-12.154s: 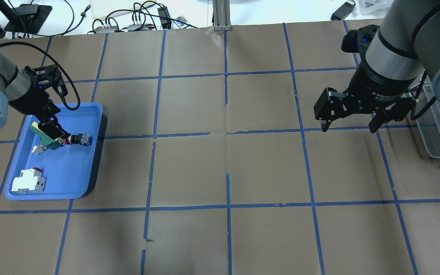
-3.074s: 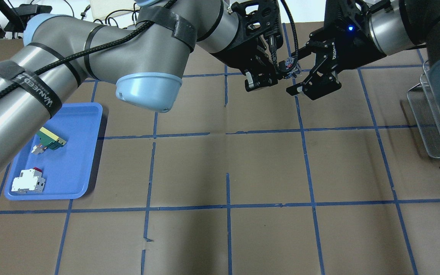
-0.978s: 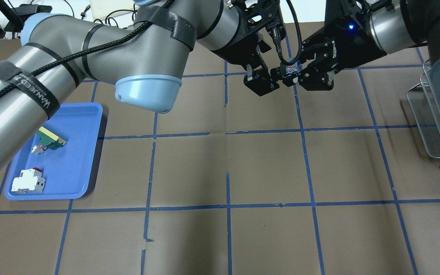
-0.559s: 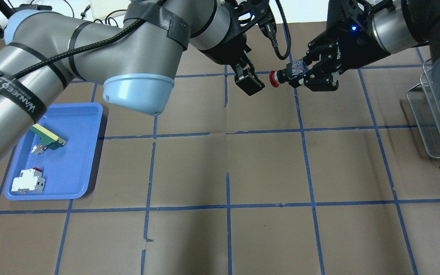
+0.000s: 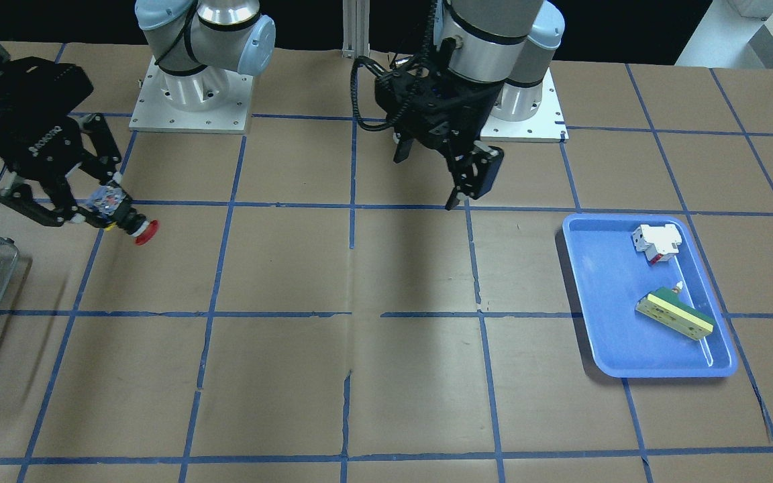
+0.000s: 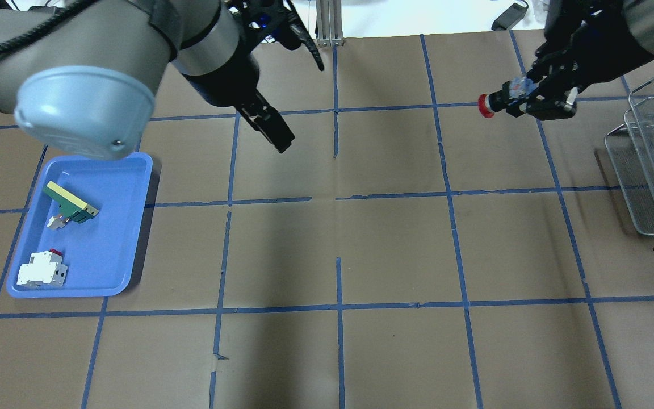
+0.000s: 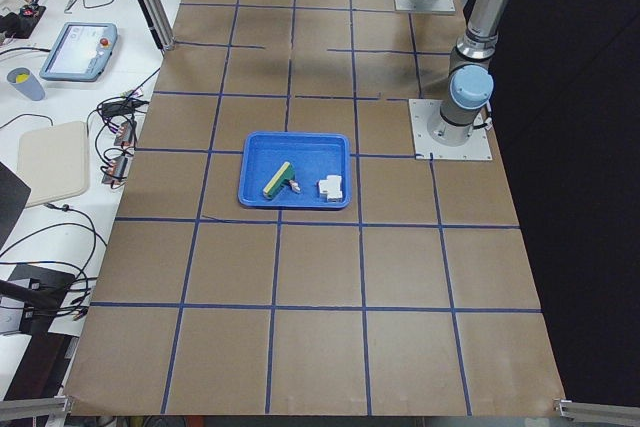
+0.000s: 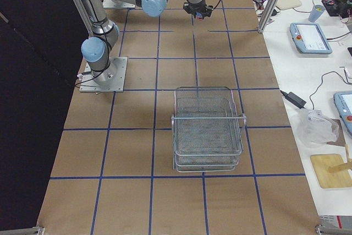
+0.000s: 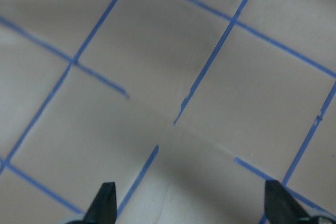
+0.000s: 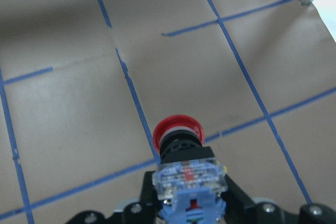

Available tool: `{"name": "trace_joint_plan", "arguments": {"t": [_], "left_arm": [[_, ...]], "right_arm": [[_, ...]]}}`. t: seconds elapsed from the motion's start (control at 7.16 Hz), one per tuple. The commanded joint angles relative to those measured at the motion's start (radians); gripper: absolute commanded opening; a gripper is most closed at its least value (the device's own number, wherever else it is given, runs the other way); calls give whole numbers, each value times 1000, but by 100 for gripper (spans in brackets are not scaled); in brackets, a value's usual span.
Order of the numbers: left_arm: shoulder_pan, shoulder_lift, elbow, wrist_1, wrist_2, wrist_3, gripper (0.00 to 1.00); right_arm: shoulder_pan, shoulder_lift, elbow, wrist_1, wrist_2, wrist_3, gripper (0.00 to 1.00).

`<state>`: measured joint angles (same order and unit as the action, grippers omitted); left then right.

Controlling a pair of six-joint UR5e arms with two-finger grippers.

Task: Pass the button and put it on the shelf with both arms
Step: 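Open the left gripper and withdraw it while the right gripper carries the button away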

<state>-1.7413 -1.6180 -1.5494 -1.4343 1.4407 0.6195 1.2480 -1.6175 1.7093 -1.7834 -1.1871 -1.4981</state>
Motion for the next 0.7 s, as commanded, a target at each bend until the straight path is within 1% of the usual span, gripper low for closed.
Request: {"name": "trace_joint_plan", "arguments": {"t": [0.0, 0.14, 0.28, 0.42, 0.56], "left_arm": [[127, 55, -15, -80, 9, -108, 100], [158, 62, -30, -78, 13, -169, 100], [179, 79, -47, -81, 68, -246, 100], [183, 99, -78, -74, 108, -345, 100], [184, 118, -102, -69, 112, -378, 100]], "right_arm": [[-115, 2, -11, 19, -147, -4, 0], [-143, 2, -25, 19, -251, -7, 0], [-156, 4, -39, 19, -337, -11, 0], [-169, 11, -46, 7, -398, -45, 0], [-197, 60, -56, -1, -448, -45, 0]]}}
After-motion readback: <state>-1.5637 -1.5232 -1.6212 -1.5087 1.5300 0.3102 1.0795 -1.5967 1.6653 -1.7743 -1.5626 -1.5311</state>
